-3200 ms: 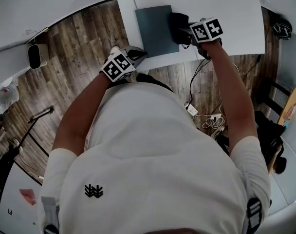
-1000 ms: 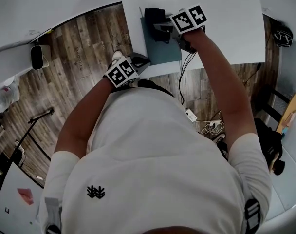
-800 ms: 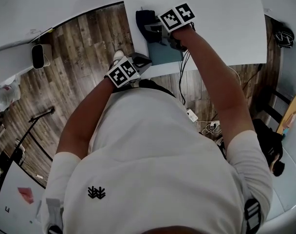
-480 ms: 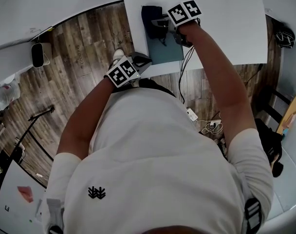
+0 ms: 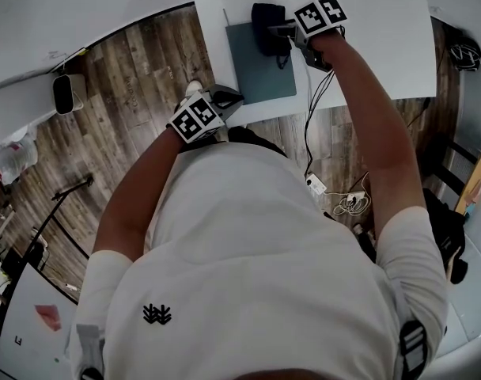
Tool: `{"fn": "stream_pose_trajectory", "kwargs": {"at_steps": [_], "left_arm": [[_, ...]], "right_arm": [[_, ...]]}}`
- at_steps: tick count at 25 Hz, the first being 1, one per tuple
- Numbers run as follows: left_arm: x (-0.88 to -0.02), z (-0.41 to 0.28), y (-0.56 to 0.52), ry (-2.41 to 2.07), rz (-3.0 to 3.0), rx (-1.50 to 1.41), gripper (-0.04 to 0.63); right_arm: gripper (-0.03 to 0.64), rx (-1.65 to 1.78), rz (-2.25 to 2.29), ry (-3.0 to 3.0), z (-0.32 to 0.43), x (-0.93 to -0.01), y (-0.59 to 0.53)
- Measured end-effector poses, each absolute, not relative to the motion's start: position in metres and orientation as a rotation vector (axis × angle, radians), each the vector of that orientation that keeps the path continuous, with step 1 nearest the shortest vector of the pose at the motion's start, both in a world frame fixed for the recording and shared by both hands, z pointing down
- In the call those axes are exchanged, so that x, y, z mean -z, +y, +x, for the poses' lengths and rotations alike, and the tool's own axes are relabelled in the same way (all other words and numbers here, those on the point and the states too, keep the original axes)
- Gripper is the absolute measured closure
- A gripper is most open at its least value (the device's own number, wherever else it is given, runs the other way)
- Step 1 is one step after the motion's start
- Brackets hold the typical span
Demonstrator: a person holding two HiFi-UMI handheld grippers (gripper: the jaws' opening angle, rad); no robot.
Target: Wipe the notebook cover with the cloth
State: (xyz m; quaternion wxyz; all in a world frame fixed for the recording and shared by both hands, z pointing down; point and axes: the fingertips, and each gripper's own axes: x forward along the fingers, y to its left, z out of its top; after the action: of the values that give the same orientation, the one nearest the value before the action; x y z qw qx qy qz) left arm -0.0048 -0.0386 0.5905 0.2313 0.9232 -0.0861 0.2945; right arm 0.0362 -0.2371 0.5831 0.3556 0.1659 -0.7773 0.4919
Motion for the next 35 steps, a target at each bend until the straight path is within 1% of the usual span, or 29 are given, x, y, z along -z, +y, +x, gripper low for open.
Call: {"fn": "stream_pose_trajectory", "kwargs": {"at_steps": [8,20,25,31,35], "left_arm": [[-0.587,-0.002,-0.035,-0.235,2.528,-0.81,0.589],[-0.59,-0.011,-0.04,-0.281,2.472,-0.788,0.589],[-0.582,-0.015,-0.04,-0.345,2.437,-0.763,0.589],[-0.541,-0.026,-0.051,-0.52,2.44,-0.613,0.589],[-0.516,-0.032,-0.055,-0.62,2.475,-0.574,0.589]], "right_arm": [[0.571,-1.217,0.523,-1.983,0.083,-0.583,-0.248],[0.571,-1.0,0.723,-2.036,0.116,-0.577,-0.26],[0.571,-0.935,0.794,-2.115,0.137,-0.557,-0.232],[0.571,-0.867,0.828,-2.246,0.151,-0.528,-0.177],[0.571,-0.852,0.866,-2.321,0.153,-0.512,-0.14]]}}
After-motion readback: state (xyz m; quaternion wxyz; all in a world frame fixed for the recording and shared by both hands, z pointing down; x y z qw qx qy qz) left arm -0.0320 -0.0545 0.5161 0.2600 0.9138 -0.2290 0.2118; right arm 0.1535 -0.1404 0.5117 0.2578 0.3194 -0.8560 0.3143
